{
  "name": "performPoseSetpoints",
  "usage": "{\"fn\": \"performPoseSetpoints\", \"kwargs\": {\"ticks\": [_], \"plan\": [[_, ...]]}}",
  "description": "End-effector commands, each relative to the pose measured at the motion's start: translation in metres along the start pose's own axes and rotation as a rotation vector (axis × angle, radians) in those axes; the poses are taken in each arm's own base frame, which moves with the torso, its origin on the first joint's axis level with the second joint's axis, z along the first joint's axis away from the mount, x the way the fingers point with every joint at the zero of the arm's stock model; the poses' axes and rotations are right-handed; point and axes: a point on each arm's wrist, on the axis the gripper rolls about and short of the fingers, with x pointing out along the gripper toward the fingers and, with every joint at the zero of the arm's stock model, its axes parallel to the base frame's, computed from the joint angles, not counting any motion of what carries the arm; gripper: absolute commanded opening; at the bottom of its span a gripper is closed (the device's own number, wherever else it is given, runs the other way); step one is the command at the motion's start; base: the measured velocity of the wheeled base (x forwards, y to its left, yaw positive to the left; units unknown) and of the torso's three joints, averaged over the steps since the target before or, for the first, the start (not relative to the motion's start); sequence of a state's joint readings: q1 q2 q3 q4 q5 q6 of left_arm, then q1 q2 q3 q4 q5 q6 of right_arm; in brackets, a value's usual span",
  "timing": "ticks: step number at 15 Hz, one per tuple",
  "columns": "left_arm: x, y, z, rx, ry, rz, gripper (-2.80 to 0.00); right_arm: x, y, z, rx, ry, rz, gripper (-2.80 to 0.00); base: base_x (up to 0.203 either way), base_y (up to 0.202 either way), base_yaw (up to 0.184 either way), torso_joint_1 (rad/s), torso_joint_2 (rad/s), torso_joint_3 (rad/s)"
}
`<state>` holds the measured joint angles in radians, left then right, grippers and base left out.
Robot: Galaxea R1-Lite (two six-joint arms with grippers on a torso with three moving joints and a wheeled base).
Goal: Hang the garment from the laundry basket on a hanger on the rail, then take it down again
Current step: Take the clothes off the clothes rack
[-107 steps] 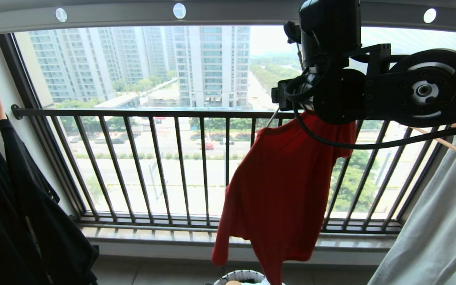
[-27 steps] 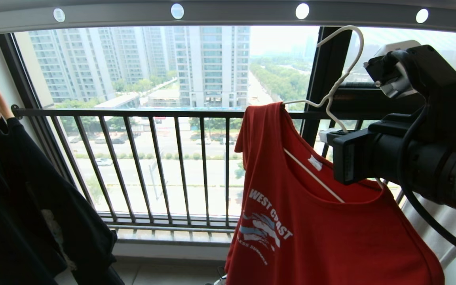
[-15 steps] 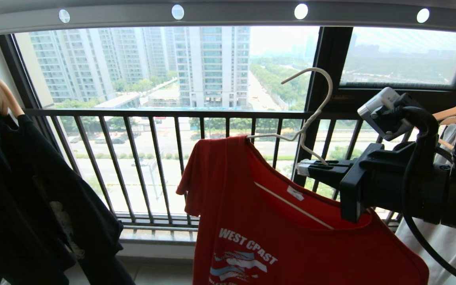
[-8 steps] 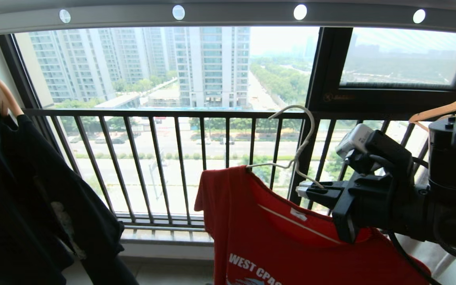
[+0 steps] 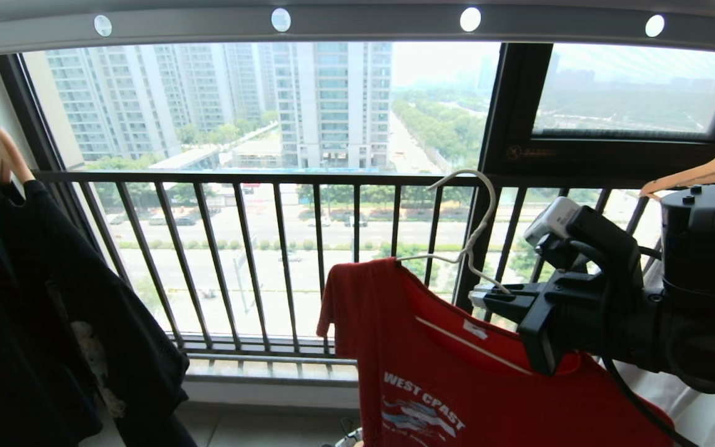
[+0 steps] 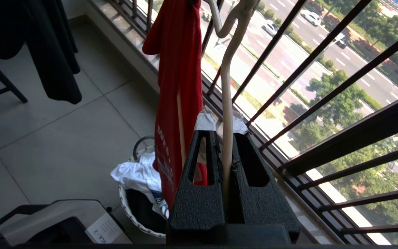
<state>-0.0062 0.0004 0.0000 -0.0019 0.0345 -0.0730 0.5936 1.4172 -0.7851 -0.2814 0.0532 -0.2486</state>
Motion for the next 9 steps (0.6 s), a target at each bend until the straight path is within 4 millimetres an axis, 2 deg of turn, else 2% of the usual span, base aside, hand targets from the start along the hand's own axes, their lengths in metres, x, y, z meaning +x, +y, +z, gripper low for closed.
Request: {"fn": "performPoseSetpoints", "kwargs": {"ticks": [1, 9], "plan": [[0.0, 0.0, 0.0001, -0.001, -0.001, 0.001, -2.8, 0.0, -0.0019, 0.0003, 0.001, -0.01, -0.009, -2.8, 0.0, 0.0, 0.0, 0.0, 0.0, 0.0], [0.0001, 0.0004, 0.0002, -0.021, -0.002, 0.018, -2.8, 0.0008, -0.0046, 0.0001, 0.004, -0.017, -0.022, -2.8, 0.0, 0.0, 0.0, 0.0, 0.0, 0.0]]}}
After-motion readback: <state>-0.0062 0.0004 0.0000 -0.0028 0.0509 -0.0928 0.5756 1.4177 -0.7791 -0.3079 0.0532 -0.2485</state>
